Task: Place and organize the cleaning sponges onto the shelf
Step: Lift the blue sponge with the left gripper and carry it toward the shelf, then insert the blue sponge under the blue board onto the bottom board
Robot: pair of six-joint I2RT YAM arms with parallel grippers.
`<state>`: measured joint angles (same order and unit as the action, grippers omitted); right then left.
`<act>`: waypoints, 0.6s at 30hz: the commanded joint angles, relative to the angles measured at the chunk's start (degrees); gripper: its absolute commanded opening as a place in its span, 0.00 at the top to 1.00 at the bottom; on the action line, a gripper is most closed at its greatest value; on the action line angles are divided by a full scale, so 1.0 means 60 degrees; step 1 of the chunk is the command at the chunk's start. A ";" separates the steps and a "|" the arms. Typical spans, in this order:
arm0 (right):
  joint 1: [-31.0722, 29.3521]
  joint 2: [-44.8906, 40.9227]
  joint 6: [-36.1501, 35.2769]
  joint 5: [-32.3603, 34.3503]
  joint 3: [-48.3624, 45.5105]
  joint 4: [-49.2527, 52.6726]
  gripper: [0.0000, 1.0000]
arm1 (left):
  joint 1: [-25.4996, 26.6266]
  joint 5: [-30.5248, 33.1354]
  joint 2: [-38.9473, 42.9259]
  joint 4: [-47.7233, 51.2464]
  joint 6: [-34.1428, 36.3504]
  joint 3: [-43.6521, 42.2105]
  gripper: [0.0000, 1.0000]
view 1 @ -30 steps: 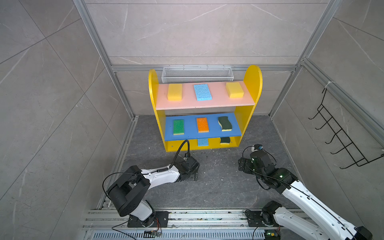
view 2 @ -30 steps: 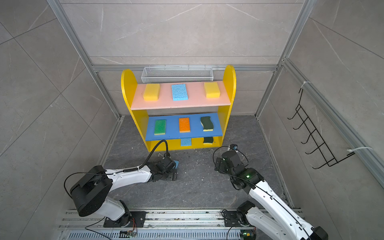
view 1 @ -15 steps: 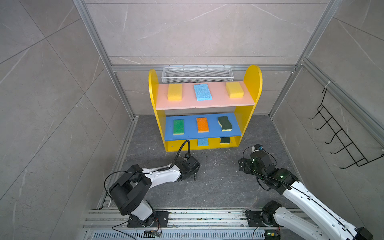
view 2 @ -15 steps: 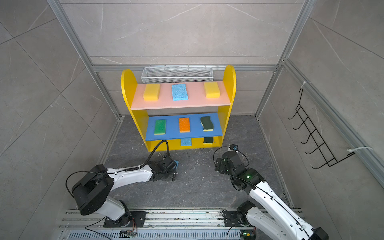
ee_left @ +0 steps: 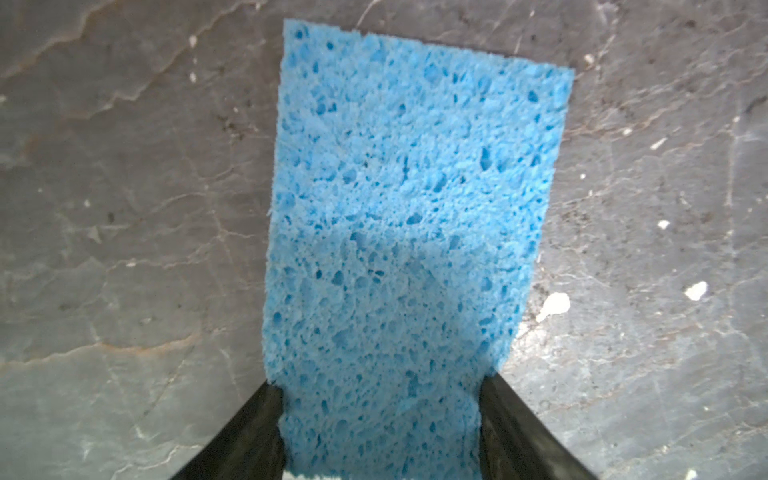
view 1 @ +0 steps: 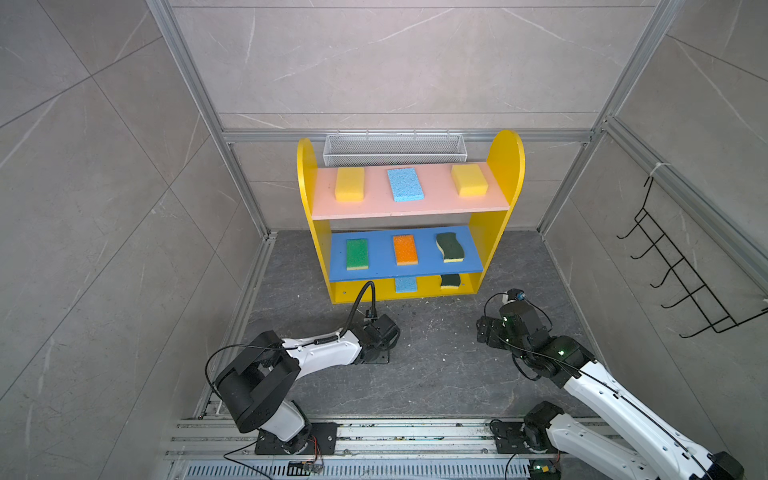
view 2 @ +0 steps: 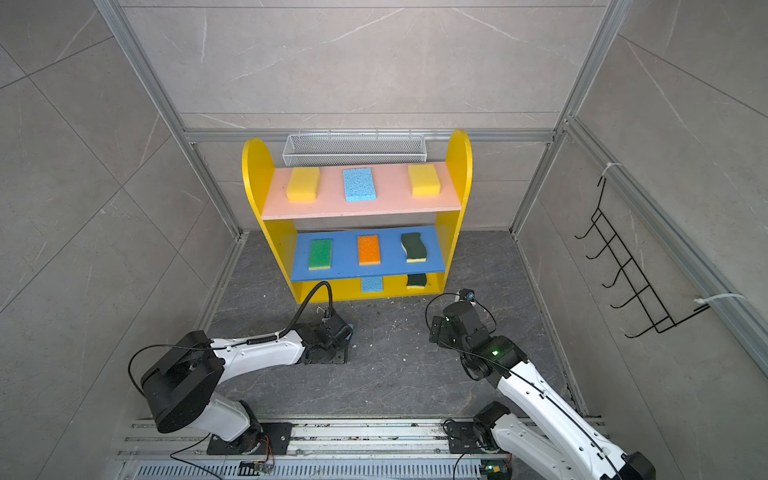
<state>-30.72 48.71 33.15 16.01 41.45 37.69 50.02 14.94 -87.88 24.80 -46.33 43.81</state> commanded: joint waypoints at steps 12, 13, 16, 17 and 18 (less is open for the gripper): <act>0.0037 0.0012 -0.0265 -0.0088 -0.0138 -0.0282 0.10 | -0.0872 0.1433 0.2268 -0.0650 0.0241 -0.0911 0.33; 0.0028 0.0023 -0.0251 -0.0120 -0.0195 -0.0352 0.10 | -0.0985 0.1503 0.2385 -0.0700 0.0406 -0.0909 0.33; 0.0041 0.0109 -0.0210 -0.0173 -0.0300 -0.0487 0.10 | -0.1393 0.1449 0.2377 -0.0792 0.0958 -0.0779 0.32; 0.0037 0.0141 -0.0206 -0.0164 -0.0330 -0.0523 0.10 | -0.1537 0.1363 0.2288 -0.0840 0.1099 -0.0704 0.32; 0.0033 0.0178 -0.0206 -0.0163 -0.0338 -0.0552 0.10 | -0.1618 0.1316 0.2196 -0.0928 0.1243 -0.0636 0.32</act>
<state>-30.72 49.08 32.71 15.55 40.53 35.75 41.91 21.58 -74.28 21.71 -43.29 38.44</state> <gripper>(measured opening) 0.898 0.677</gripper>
